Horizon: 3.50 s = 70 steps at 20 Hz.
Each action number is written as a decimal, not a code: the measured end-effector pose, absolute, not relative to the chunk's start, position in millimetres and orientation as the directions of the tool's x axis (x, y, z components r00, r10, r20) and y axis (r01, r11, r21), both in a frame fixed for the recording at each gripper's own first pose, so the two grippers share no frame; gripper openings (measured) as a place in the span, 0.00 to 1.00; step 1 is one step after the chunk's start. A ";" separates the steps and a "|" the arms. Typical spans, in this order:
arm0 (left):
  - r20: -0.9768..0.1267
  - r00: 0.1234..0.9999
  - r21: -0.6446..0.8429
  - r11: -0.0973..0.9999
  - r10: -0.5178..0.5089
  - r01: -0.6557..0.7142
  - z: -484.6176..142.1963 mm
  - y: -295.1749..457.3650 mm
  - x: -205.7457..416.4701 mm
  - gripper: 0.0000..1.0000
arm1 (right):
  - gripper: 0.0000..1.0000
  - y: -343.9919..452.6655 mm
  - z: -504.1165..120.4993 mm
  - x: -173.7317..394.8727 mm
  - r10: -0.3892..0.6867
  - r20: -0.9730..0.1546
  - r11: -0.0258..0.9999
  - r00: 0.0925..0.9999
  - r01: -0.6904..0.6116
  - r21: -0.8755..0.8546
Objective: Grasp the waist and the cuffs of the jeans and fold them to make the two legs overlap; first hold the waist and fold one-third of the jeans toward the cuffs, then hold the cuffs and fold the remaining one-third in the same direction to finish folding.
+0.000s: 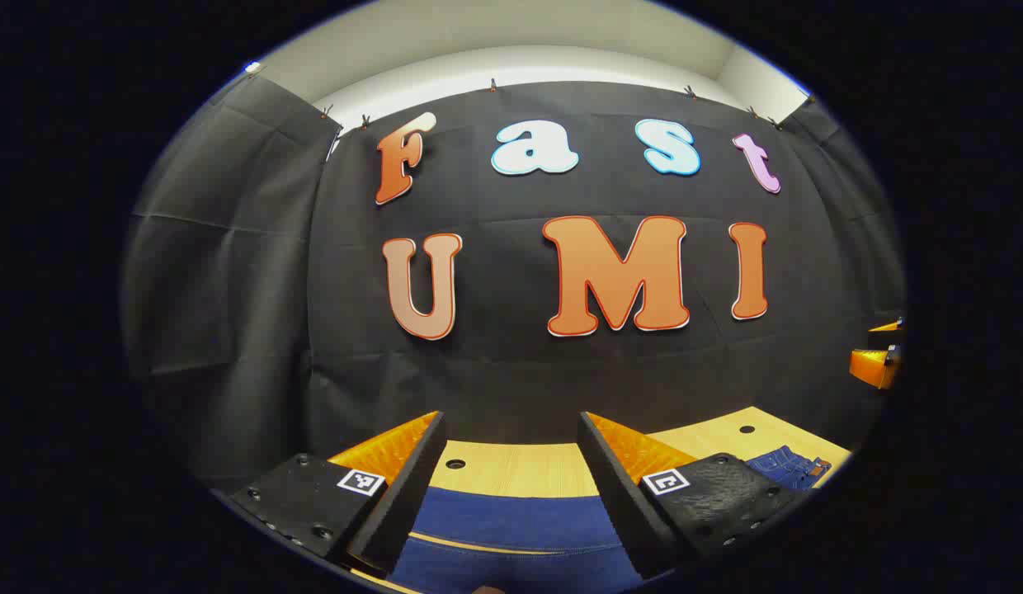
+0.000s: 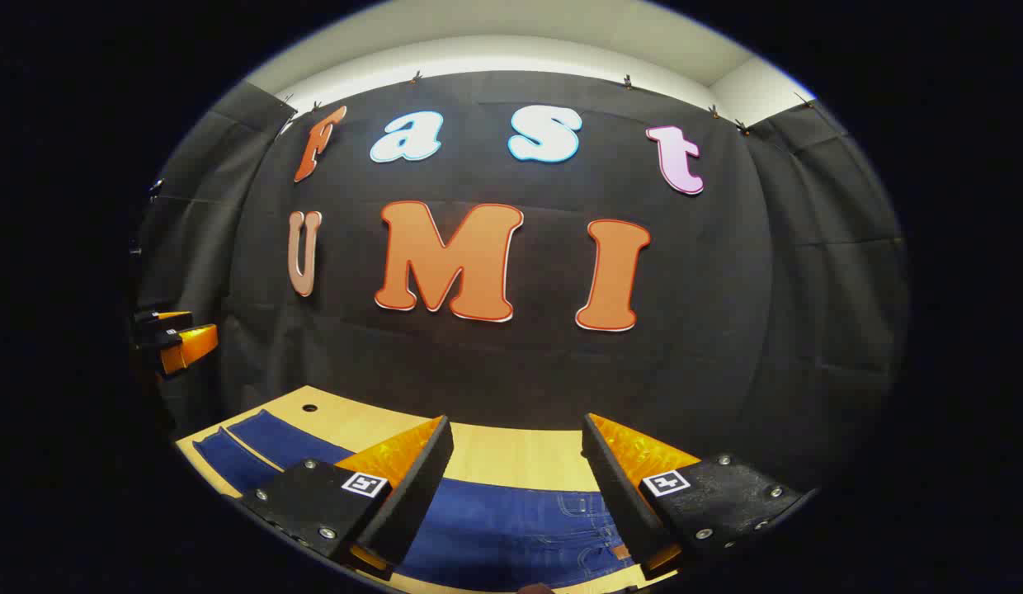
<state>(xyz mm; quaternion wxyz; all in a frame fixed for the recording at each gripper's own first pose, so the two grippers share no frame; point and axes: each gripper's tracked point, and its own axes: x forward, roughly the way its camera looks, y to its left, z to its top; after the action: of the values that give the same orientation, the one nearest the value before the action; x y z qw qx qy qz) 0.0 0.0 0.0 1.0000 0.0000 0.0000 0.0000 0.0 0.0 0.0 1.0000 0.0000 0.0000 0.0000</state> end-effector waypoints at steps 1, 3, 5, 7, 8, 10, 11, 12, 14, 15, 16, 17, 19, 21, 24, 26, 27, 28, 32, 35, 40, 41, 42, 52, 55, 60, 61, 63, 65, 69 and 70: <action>-0.001 1.000 0.001 1.000 -0.002 0.002 -1.4 -1.3 0.7 0.98 | 0.96 -0.6 -2.3 -0.3 -0.003 -0.005 1.000 1.000 0.003 0.007; 0.001 1.000 -0.001 1.000 -0.007 0.007 -1.6 -3.6 -0.2 0.98 | 0.96 -3.0 -5.6 0.3 -0.009 -0.012 1.000 1.000 0.009 0.019; 0.006 1.000 -0.005 1.000 -0.014 0.015 0.3 -7.2 -1.1 0.97 | 0.96 -6.2 -6.5 2.1 -0.019 -0.012 1.000 1.000 0.019 0.016; 0.008 1.000 0.009 1.000 -0.028 0.028 1.6 -12.0 1.2 0.97 | 0.96 -9.5 -2.6 1.8 -0.028 0.001 1.000 1.000 0.028 0.007; 0.012 1.000 0.021 0.999 -0.028 0.027 4.0 -12.9 1.3 0.98 | 0.96 -10.0 -0.8 0.9 -0.030 0.008 1.000 1.000 0.030 0.006; 0.021 0.999 0.031 0.999 -0.033 0.032 7.6 -16.7 -0.1 0.99 | 0.96 -9.5 -1.9 0.2 -0.026 0.007 1.000 1.000 0.026 0.009; 0.024 0.999 0.032 0.999 -0.039 0.038 8.2 -20.1 -1.6 0.99 | 0.96 -10.1 -6.3 0.8 -0.028 -0.001 1.000 1.000 0.028 0.009; 0.022 0.999 0.036 0.998 -0.043 0.042 7.4 -23.1 -1.6 0.99 | 0.96 -9.5 -8.4 1.0 -0.022 -0.005 1.000 1.000 0.022 0.012; 0.042 0.998 0.035 0.999 -0.043 0.041 7.1 -24.7 -2.1 0.99 | 0.96 -7.3 -10.1 1.9 -0.015 -0.004 1.000 1.000 0.015 0.023; 0.073 0.997 0.005 0.999 -0.036 0.036 8.2 -24.6 -0.9 0.99 | 0.96 -6.2 -8.6 2.7 -0.017 0.016 0.999 1.000 0.017 0.041; 0.075 0.997 -0.016 0.999 -0.030 0.031 6.0 -26.4 1.8 0.97 | 0.96 -2.4 -9.7 5.4 -0.003 0.003 0.999 1.000 0.003 0.055; 0.059 0.998 -0.034 0.999 -0.009 0.011 -2.8 -22.3 4.8 0.99 | 0.96 3.8 -8.4 7.8 0.006 0.015 0.998 1.000 -0.007 0.063; 0.044 0.999 -0.036 0.999 -0.009 0.011 -6.1 -21.1 6.9 0.99 | 0.96 9.7 -4.3 11.0 0.021 0.029 0.999 0.999 -0.022 0.043; 0.045 0.999 -0.025 1.000 -0.014 0.015 -4.9 -17.0 6.9 0.99 | 0.96 11.2 -8.5 12.0 0.034 0.025 0.999 0.999 -0.035 0.033; 0.019 1.000 -0.018 1.000 0.004 -0.004 -15.2 -2.4 5.6 0.99 | 0.96 6.3 -24.9 14.5 0.035 -0.021 0.999 0.999 -0.035 0.037; -0.009 1.000 -0.020 1.000 0.006 -0.006 -27.9 7.8 6.5 0.97 | 0.96 -2.3 -38.7 16.6 0.023 -0.058 0.999 0.998 -0.021 0.048; -0.028 1.000 -0.025 1.000 0.006 -0.006 -35.7 14.4 5.6 0.99 | 0.96 -7.4 -49.2 17.5 0.016 -0.088 0.998 0.996 -0.011 0.061; -0.048 0.999 -0.030 0.999 0.011 -0.013 -42.6 21.3 6.2 0.97 | 0.96 -12.7 -61.3 18.1 0.011 -0.126 0.997 0.992 -0.001 0.081; -0.120 0.993 -0.100 0.995 0.015 -0.027 -70.3 50.0 4.3 0.97 | 0.97 -43.7 -105.9 18.7 -0.038 -0.271 0.984 0.962 0.083 0.156; -0.180 0.981 -0.140 0.986 0.069 -0.095 -98.5 83.5 0.7 0.97 | 0.97 -59.8 -136.6 17.5 -0.052 -0.366 0.963 0.929 0.143 0.227; -0.276 0.947 -0.176 0.960 0.163 -0.216 -144.0 136.2 -9.9 0.97 | 0.96 -82.3 -191.2 4.7 -0.041 -0.510 0.896 0.859 0.257 0.361; -0.300 0.938 -0.190 0.953 0.173 -0.236 -153.8 147.2 -10.0 0.97 | 0.96 -87.1 -201.7 2.0 -0.046 -0.534 0.885 0.844 0.283 0.371; -0.326 0.929 -0.208 0.945 0.177 -0.253 -164.4 154.1 -12.7 0.97 | 0.97 -92.0 -210.1 -0.2 -0.045 -0.553 0.874 0.832 0.300 0.382; -0.629 0.764 -0.416 0.767 0.147 -0.489 -286.8 214.5 -40.5 0.98 | 0.98 -111.6 -276.2 -3.5 0.023 -0.702 0.740 0.711 0.461 0.491; -0.686 0.720 -0.450 0.714 0.108 -0.536 -322.0 223.3 -47.7 0.98 | 0.98 -117.2 -290.4 -3.3 0.040 -0.724 0.683 0.689 0.510 0.523; -0.741 0.671 -0.529 0.603 0.014 -0.597 -359.1 229.2 -56.2 0.98 | 0.98 -121.4 -323.8 -5.0 0.108 -0.750 0.525 0.653 0.603 0.600; -0.753 0.658 -0.530 0.594 -0.001 -0.606 -363.3 228.0 -57.7 0.98 | 0.98 -123.3 -330.5 -5.2 0.118 -0.754 0.500 0.646 0.617 0.607; -0.766 0.643 -0.524 0.590 -0.011 -0.614 -372.0 230.0 -60.7 0.98 | 0.98 -127.1 -343.1 -9.9 0.127 -0.775 0.476 0.618 0.648 0.595; -0.775 0.631 -0.528 0.571 -0.023 -0.628 -380.9 236.0 -65.9 0.98 | 0.98 -128.2 -354.5 -11.8 0.131 -0.790 0.471 0.599 0.664 0.581; -0.796 0.602 -0.550 0.483 -0.058 -0.681 -399.6 246.1 -76.7 1.00 | 0.98 -124.0 -371.8 -12.1 0.164 -0.804 0.436 0.571 0.689 0.579; -0.803 0.592 -0.551 0.461 -0.065 -0.696 -403.4 250.5 -80.6 0.95 | 0.98 -123.0 -375.2 -11.7 0.169 -0.805 0.429 0.568 0.693 0.579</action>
<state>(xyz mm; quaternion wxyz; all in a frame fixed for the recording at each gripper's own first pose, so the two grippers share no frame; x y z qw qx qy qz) -80.6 250.5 -403.4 0.7552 -0.4753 0.4002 0.2088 -11.7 -123.0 -375.2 0.7287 0.5031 0.4284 -0.1797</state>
